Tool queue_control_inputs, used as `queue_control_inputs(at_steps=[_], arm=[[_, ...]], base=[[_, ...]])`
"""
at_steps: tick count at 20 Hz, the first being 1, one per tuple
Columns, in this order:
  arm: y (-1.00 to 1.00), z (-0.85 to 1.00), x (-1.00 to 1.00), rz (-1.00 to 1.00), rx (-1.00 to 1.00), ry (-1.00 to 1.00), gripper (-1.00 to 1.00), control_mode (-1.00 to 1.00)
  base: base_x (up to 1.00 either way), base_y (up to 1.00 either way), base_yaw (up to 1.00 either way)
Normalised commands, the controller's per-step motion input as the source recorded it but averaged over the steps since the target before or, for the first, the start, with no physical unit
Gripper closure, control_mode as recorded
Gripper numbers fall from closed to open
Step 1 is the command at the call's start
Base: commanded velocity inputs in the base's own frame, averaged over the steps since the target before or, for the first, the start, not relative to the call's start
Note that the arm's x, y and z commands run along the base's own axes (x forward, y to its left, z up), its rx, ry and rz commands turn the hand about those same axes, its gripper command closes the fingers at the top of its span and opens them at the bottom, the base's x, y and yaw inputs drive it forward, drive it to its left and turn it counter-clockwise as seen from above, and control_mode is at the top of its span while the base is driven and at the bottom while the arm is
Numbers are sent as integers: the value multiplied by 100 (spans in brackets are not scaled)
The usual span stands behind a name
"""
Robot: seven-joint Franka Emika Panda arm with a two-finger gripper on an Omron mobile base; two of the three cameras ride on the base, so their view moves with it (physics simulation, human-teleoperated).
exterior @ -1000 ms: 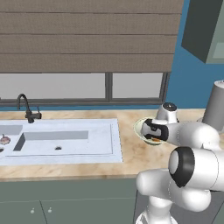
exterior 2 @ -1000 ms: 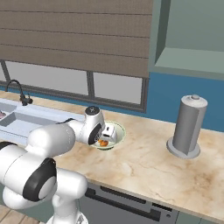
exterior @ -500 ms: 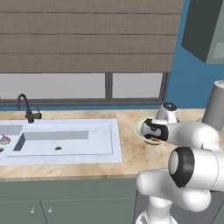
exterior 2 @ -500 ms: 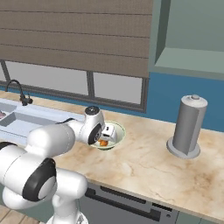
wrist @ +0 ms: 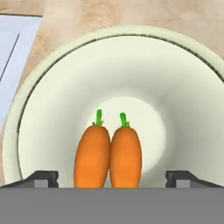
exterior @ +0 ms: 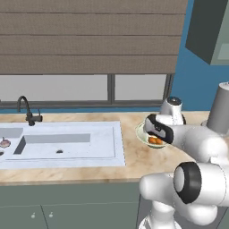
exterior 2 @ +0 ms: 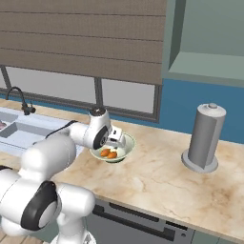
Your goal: Pick the carrots from the cabinet and place them in one bowl. Pick the garlic from the sink and place it in the other bowl.
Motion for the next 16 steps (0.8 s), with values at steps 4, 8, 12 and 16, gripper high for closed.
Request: queue_control_inputs(at_steps=[4, 8, 12, 16], arm=[[54, 41, -52, 0, -1, 3, -100, -100], [28, 43, -68, -3, 0, 2, -100, -100], [6, 46, -97, -7, 0, 0, -100, -100], [0, 37, -99, -10, 0, 0, -100, -100]], base=[[0, 0, 0], [0, 0, 0], [0, 0, 0], [0, 0, 0]])
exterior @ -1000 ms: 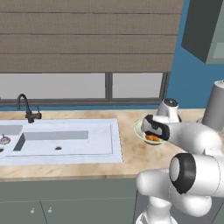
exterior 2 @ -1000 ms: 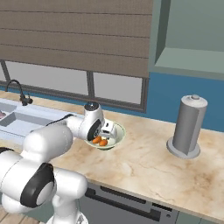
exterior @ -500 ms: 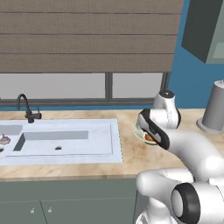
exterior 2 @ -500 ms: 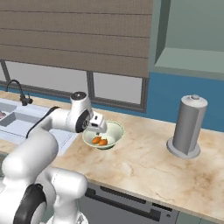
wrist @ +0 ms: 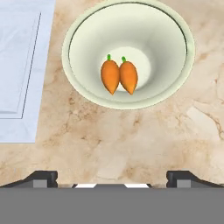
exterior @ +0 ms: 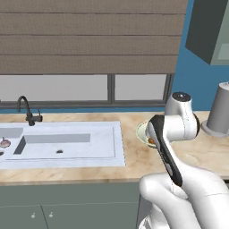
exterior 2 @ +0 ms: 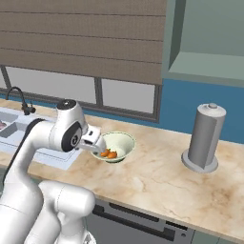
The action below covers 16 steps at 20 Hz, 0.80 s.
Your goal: Pick the carrots from the cabinet and place them in one bowl. Pick the garlic from the sink and place it in the other bowl.
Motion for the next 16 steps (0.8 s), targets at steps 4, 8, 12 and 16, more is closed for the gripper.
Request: queue_control_inputs(at_steps=[4, 8, 12, 16], arm=[[0, 34, -90, -5, 0, -2, -100, -100], [0, 0, -19, 0, 0, 0, -100, -100], [0, 0, 0, 0, 0, 0, -100, -100], [0, 0, 0, 0, 0, 0, -100, -100]], base=[[0, 0, 0], [0, 0, 0], [0, 0, 0], [0, 0, 0]])
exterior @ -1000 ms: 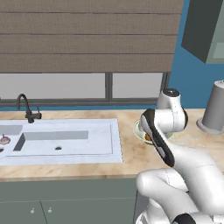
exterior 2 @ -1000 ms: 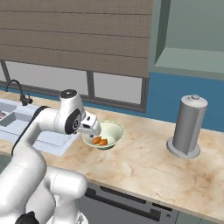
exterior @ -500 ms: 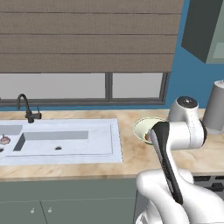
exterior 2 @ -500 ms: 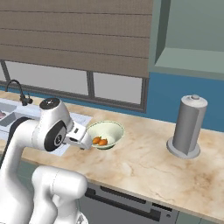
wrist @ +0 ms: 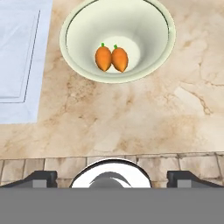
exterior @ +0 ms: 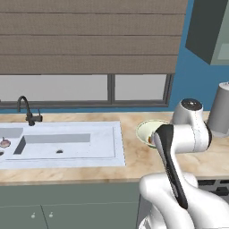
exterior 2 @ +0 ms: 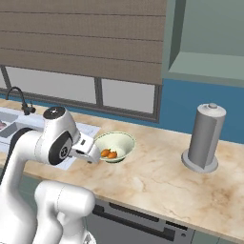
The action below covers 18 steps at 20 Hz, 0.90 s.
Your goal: Pick the carrots from the cabinet and place them in one bowl. Pick the garlic from the sink and place it in the other bowl.
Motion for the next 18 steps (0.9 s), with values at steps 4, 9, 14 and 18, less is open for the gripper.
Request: queue_control_inputs(at_steps=[4, 9, 14, 18], arm=[[0, 0, 0, 0, 0, 0, -100, 100], [0, 0, 0, 0, 0, 0, -100, 100], [0, 0, 0, 0, 0, 0, -100, 100], [0, 0, 0, 0, 0, 0, -100, 100]], base=[[-25, 11, 0], [-26, 96, 0], [2, 100, -1], [0, 100, -2]])
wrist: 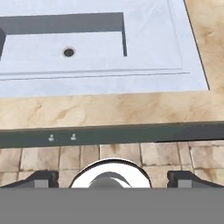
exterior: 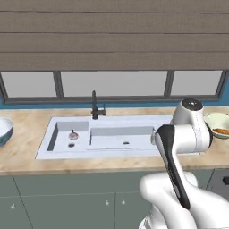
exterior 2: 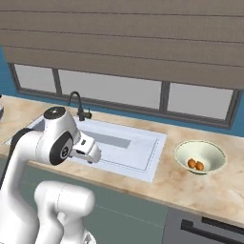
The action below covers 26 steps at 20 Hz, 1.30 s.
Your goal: Pick the carrots from the cabinet and place them in one bowl. Pick the garlic from the sink and place it in the other bowl.
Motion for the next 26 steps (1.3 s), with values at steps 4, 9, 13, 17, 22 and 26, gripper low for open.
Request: queue_control_inputs(at_steps=[4, 9, 13, 17, 22, 26], arm=[[0, 0, 0, 0, 0, 0, -100, 100], [0, 0, 0, 0, 0, 0, -100, 100], [0, 0, 0, 0, 0, 0, -100, 100], [0, 0, 0, 0, 0, 0, -100, 100], [0, 0, 0, 0, 0, 0, -100, 100], [0, 0, 0, 0, 0, 0, -100, 100]], base=[[1, 100, -3], [9, 100, -8], [11, 79, -11], [40, 42, -17], [87, 6, -8], [85, -2, 0]])
